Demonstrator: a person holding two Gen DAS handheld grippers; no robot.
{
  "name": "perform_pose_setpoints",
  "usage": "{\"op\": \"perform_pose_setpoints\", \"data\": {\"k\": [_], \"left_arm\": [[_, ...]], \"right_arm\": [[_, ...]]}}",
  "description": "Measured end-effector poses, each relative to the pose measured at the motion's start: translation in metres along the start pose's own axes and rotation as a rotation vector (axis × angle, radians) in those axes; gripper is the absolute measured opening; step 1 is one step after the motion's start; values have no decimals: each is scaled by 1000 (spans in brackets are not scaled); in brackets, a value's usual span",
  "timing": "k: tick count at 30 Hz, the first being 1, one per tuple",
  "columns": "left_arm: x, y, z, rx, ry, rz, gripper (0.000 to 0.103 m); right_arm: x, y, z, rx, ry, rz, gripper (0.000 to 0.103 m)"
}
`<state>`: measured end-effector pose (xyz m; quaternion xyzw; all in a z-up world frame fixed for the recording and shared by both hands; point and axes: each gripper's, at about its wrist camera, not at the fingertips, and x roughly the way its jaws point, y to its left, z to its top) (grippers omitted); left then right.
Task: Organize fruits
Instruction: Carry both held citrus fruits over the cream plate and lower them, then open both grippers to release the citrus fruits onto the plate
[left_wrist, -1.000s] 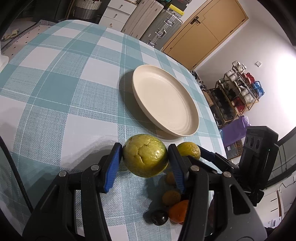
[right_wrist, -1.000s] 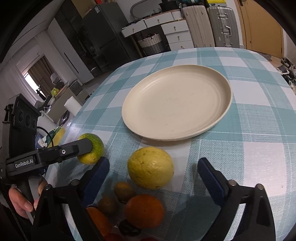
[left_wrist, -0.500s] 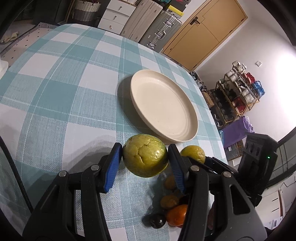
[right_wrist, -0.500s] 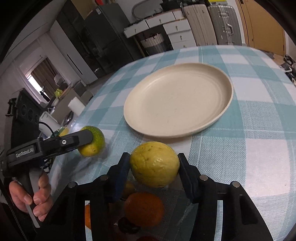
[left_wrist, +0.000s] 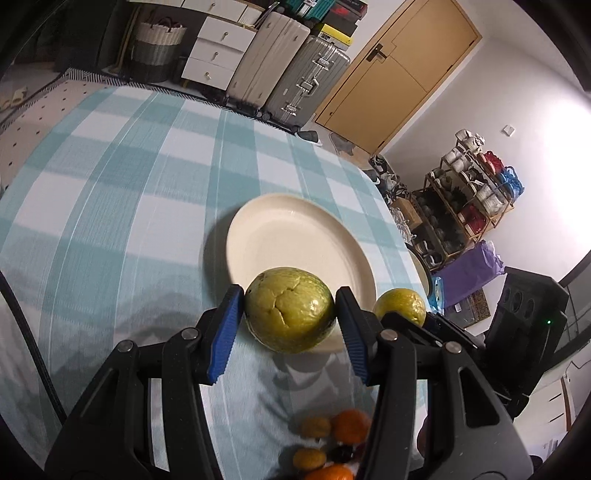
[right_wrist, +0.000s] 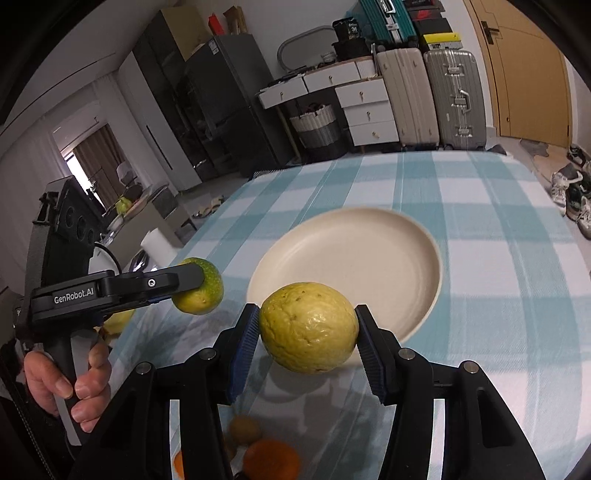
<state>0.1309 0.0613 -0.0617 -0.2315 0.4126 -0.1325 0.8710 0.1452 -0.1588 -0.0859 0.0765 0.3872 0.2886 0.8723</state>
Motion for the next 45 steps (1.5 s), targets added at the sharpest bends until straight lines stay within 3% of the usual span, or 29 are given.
{"op": "perform_pose_setpoints", "data": {"k": [9,17,26,37,39,41,45], "left_arm": [[41,-15,36,34,25,-1,49],[87,-10,50,-10,73,-3,49],[131,-3,73,-17,118,12,49],[159,6,85,-60,167,-10,49],[160,6,86,-55,173,-4,49],[156,3,87,-37,160,14,52],[143,-1,86,-18,132,25,57]], "right_arm": [[21,-25,32,-9,0,-30,53],[58,-38,44,-45,39,-86,53],[91,-54,62,-21,72,-80,53],[114,-59,69,-25,100,-88,53],[112,-60,69,-25,83,-86,56],[107,-60,69,-22,62,-86,76],[88,-62,70,-2,0,-73,79]]}}
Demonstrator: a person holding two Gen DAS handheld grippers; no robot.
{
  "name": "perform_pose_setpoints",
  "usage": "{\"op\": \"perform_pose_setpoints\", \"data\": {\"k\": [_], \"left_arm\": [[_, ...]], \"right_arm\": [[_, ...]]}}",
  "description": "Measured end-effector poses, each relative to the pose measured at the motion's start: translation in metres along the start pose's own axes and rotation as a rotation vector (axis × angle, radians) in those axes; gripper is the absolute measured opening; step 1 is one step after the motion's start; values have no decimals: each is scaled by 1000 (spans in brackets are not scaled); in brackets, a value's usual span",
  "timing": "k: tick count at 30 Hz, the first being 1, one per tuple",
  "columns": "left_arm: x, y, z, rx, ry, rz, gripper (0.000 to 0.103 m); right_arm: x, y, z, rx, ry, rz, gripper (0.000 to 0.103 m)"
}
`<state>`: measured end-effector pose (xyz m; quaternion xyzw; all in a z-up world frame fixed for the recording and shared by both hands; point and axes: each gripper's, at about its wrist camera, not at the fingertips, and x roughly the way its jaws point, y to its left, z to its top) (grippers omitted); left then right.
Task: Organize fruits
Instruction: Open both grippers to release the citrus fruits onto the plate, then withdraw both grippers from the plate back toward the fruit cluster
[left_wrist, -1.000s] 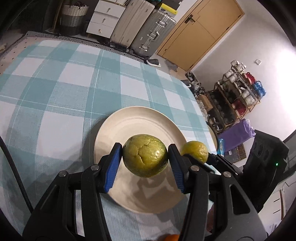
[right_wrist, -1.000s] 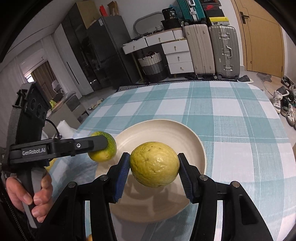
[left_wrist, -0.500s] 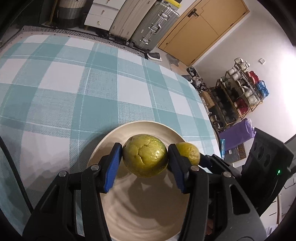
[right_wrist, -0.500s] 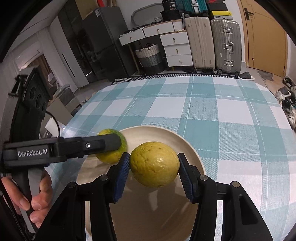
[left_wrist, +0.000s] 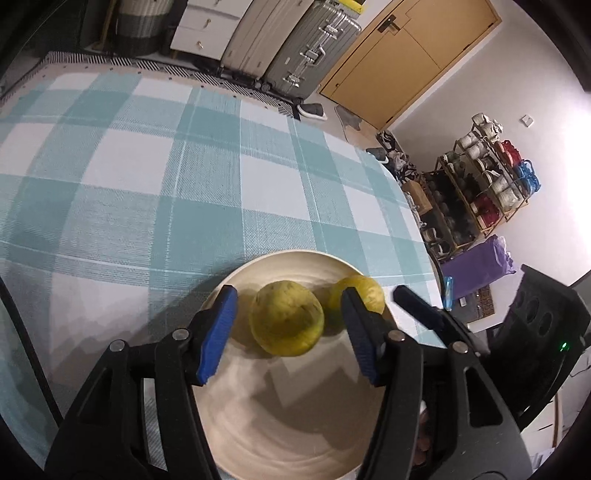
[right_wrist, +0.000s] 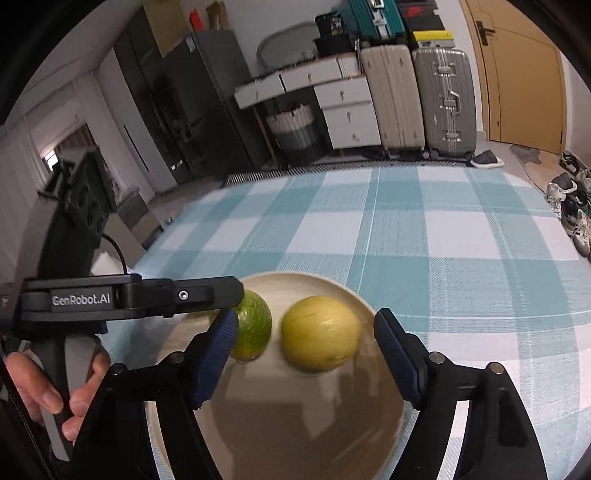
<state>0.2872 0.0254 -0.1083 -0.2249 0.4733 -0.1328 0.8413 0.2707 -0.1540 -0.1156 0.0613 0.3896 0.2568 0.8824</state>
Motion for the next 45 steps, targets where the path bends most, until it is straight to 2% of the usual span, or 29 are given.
{"op": "perform_pose_setpoints", "data": {"k": [5,8,11,13,24,28,35,37,45], "left_arm": [[-20,-8,-9,38,-33,40,58],[-32,-13,-16,63,-55,59,59],[-47,-18,-25,91,-78,93,67],[-58,-20,-32,105,-94,109,77],[-102,-26,-71,130,-152,198,87],[-114,-31,-83,147,-169,228,89],[-131,-48,-100,190,-199,240,94],[-135,-54,-107,208,-220,242,102],[-146,-62,-126,230,-223,240,102]], "right_arm": [[-24,-3,0,15,-52,-11,94],[-35,-2,-2,17,-66,-13,95],[-45,0,-7,20,-83,-21,100],[-54,0,-11,26,-109,-30,101],[-93,13,-32,1,-177,-95,103],[-100,22,-39,-19,-176,-125,103],[-116,32,-49,-54,-192,-109,103],[-123,35,-53,-65,-204,-113,103],[-140,44,-66,-85,-225,-102,103]]}}
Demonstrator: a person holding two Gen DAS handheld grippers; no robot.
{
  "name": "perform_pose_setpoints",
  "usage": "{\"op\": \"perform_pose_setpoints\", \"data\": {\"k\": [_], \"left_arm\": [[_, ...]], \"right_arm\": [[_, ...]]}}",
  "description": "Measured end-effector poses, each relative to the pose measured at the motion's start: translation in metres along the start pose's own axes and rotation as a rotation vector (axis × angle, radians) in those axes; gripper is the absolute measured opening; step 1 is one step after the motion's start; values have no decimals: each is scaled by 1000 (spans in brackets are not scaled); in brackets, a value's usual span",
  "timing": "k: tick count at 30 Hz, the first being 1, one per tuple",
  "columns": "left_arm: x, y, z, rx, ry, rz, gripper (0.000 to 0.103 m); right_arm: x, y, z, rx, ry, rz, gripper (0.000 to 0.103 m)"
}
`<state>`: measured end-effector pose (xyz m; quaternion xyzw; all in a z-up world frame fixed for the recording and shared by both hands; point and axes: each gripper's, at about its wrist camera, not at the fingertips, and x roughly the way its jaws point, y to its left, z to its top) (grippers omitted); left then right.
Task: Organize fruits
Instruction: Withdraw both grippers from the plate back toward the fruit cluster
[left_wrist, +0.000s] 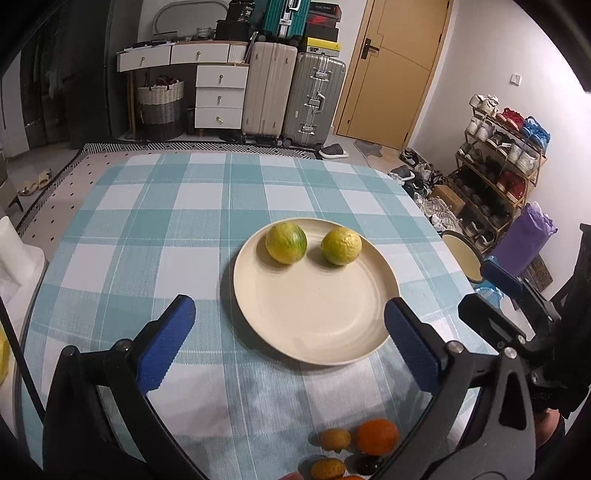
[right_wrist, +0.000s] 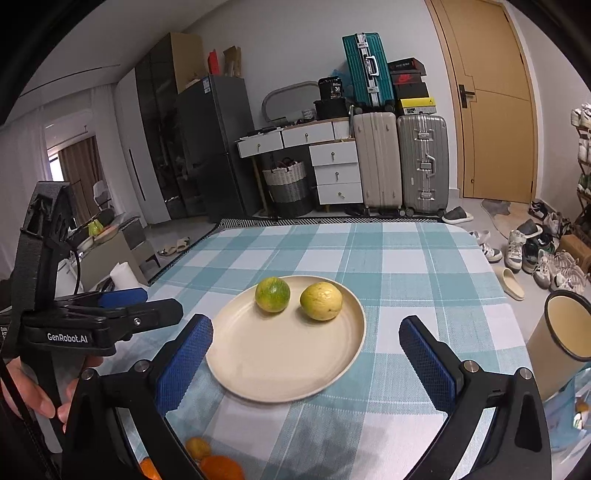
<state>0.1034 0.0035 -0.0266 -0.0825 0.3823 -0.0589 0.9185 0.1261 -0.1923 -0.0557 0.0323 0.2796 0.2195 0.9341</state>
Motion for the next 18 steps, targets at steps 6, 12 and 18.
{"op": "perform_pose_setpoints", "data": {"k": [6,12,18], "left_arm": [[-12,2,-18,-3,9,4,102],[-19,9,-42,-7,54,-32,102],[-23,14,-64,-19,104,-104,102]], "right_arm": [[-12,10,-8,-26,-5,25,103],[-25,14,-16,-9,10,23,103],[-34,22,-27,-44,19,-63,103]]}}
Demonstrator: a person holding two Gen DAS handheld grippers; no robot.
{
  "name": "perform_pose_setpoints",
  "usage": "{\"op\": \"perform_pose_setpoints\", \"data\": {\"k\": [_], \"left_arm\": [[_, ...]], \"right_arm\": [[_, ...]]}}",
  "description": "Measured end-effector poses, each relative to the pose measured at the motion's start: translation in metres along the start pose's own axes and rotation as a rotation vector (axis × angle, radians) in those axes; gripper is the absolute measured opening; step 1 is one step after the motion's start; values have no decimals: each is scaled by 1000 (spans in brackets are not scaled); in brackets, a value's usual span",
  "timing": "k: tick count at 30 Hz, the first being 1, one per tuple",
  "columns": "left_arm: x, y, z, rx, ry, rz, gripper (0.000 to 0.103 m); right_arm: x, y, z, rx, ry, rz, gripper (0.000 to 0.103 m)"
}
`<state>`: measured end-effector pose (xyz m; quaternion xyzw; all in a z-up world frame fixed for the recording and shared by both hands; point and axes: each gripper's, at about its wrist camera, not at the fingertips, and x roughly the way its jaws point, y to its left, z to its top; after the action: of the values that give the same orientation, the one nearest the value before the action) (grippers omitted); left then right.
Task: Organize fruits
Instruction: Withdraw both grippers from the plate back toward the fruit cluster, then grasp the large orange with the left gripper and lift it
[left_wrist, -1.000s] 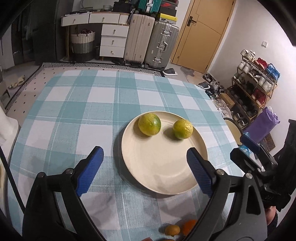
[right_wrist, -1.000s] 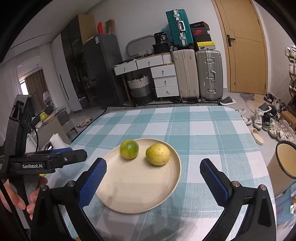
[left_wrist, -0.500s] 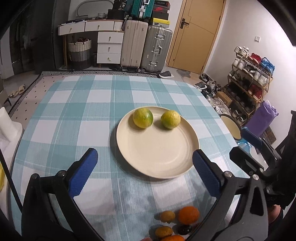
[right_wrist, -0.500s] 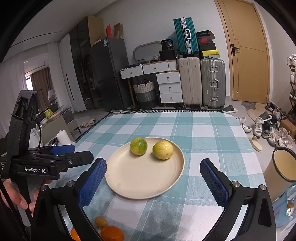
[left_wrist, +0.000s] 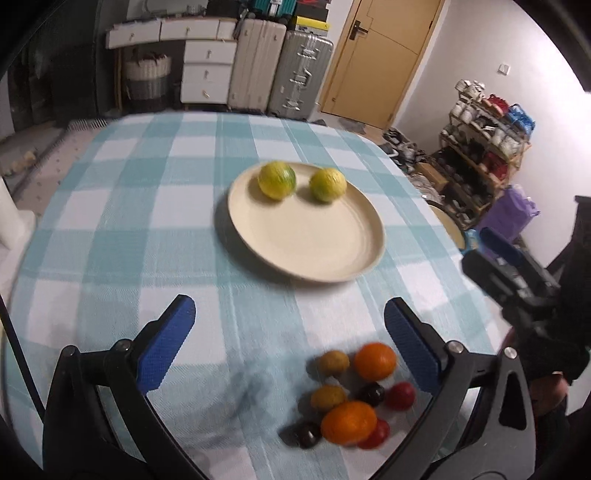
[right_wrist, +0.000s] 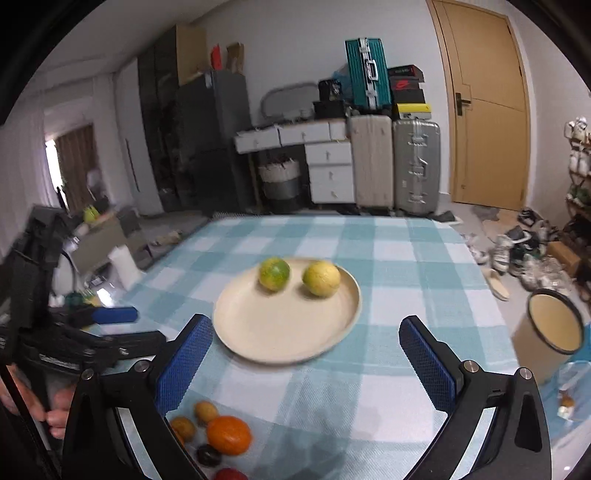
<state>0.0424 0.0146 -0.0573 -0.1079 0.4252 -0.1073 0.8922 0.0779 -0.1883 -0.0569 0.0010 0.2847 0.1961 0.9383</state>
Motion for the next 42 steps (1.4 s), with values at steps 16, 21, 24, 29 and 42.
{"op": "perform_pose_setpoints", "data": {"k": [16,21,24,29,42], "left_arm": [[-4,-3,-63,44,56,-81,102],[-3,-12,-69,71,62,-94,101],[-3,-16,-72,84,59,-93,96],[0,-20,-75,131,59,-98,80],[6,-35,-82,200,113,-146,48]], "right_arm": [[-14,22,-22,-9,56,70,103],[-16,22,-22,1,59,77,103],[-17,22,-21,9,61,82,103],[-17,18,-24,28,65,84,103],[-17,10,-29,64,78,89,103]]}}
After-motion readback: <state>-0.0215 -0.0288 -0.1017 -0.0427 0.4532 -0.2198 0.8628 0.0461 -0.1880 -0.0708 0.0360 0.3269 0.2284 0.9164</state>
